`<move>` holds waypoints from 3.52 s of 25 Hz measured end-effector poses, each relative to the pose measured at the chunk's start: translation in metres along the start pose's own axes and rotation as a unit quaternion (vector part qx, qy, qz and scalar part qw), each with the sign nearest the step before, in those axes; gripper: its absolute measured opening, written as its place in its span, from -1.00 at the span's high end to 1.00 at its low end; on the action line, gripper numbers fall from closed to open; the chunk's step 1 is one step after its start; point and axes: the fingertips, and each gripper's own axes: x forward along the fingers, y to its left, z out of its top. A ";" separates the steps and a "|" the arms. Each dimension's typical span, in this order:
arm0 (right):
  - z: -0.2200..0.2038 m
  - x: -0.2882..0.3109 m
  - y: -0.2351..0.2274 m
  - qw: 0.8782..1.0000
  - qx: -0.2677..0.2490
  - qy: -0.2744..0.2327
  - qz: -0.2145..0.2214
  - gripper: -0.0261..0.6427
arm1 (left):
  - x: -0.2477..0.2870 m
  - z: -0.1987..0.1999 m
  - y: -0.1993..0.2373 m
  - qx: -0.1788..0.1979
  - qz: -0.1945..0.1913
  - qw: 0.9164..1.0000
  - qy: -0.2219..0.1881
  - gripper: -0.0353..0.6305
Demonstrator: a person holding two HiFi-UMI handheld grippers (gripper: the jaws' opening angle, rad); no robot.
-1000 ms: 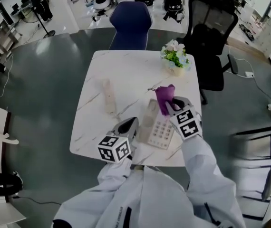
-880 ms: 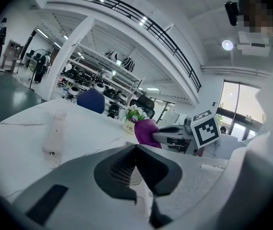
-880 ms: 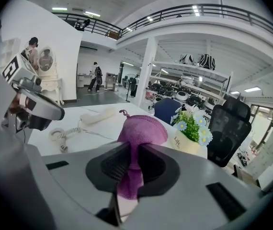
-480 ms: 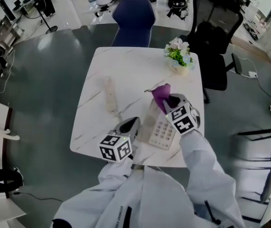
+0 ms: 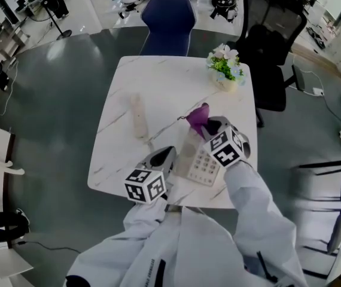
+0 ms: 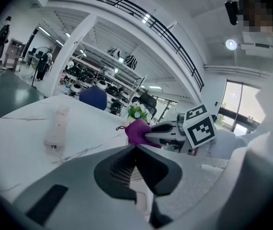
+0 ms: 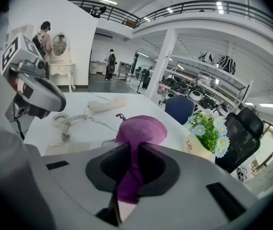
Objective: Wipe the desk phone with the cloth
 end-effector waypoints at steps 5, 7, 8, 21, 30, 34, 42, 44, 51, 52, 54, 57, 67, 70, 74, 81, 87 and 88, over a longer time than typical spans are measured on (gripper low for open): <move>0.000 0.000 0.010 1.000 -0.019 0.010 0.004 0.82 | -0.003 -0.002 -0.002 0.001 -0.002 1.000 0.000 0.90; -0.001 0.000 0.015 1.000 -0.025 0.013 0.006 0.82 | -0.005 -0.003 -0.004 0.001 -0.002 1.000 0.000 0.90; -0.002 0.000 0.018 1.000 -0.027 0.015 0.007 0.83 | -0.006 -0.004 -0.004 0.001 -0.002 1.000 -0.001 0.90; -0.010 -0.007 0.045 0.998 -0.042 0.037 0.011 0.83 | -0.027 -0.009 -0.011 -0.004 0.000 1.000 -0.007 0.90; -0.017 -0.006 0.058 0.998 -0.041 0.043 0.016 0.83 | -0.036 -0.014 -0.011 -0.001 0.004 1.000 -0.008 0.90; -0.019 -0.008 0.065 0.998 -0.034 0.043 0.018 0.83 | -0.043 -0.018 -0.013 0.003 0.005 1.000 -0.007 0.90; -0.023 -0.012 0.077 0.998 -0.029 0.045 0.022 0.83 | -0.050 -0.022 -0.016 0.003 0.003 1.000 -0.007 0.90; -0.023 -0.014 0.082 0.998 -0.028 0.046 0.026 0.82 | -0.054 -0.023 -0.016 0.004 0.003 1.000 -0.006 0.90; -0.026 -0.017 0.097 0.998 -0.027 0.049 0.032 0.83 | -0.062 -0.028 -0.017 0.004 -0.001 1.000 -0.004 0.90; -0.027 -0.017 0.099 0.998 -0.026 0.050 0.033 0.83 | -0.062 -0.029 -0.018 0.004 -0.002 1.000 -0.004 0.90; -0.029 -0.018 0.101 0.998 -0.024 0.050 0.036 0.83 | -0.063 -0.030 -0.020 0.005 -0.002 1.000 -0.004 0.90; -0.031 -0.020 0.106 0.998 -0.022 0.051 0.039 0.83 | -0.064 -0.030 -0.021 0.006 -0.003 1.000 -0.003 0.90; -0.033 -0.028 0.127 0.997 -0.016 0.054 0.045 0.83 | -0.080 -0.034 -0.024 0.011 -0.008 1.000 -0.002 0.90; -0.035 -0.028 0.132 0.997 -0.014 0.056 0.045 0.82 | -0.083 -0.035 -0.024 0.012 -0.009 1.000 -0.001 0.90; -0.035 -0.031 0.138 0.997 -0.012 0.058 0.046 0.82 | -0.088 -0.036 -0.024 0.013 -0.011 1.000 -0.001 0.90; -0.040 -0.032 0.154 0.997 -0.007 0.063 0.054 0.82 | -0.094 -0.040 -0.023 0.013 -0.017 1.000 -0.002 0.90; -0.044 -0.037 0.166 0.996 0.001 0.066 0.063 0.82 | -0.102 -0.042 -0.026 0.017 -0.022 1.000 -0.002 0.90; -0.044 -0.038 0.168 0.996 0.003 0.066 0.065 0.82 | -0.104 -0.042 -0.025 0.016 -0.021 1.000 -0.002 0.90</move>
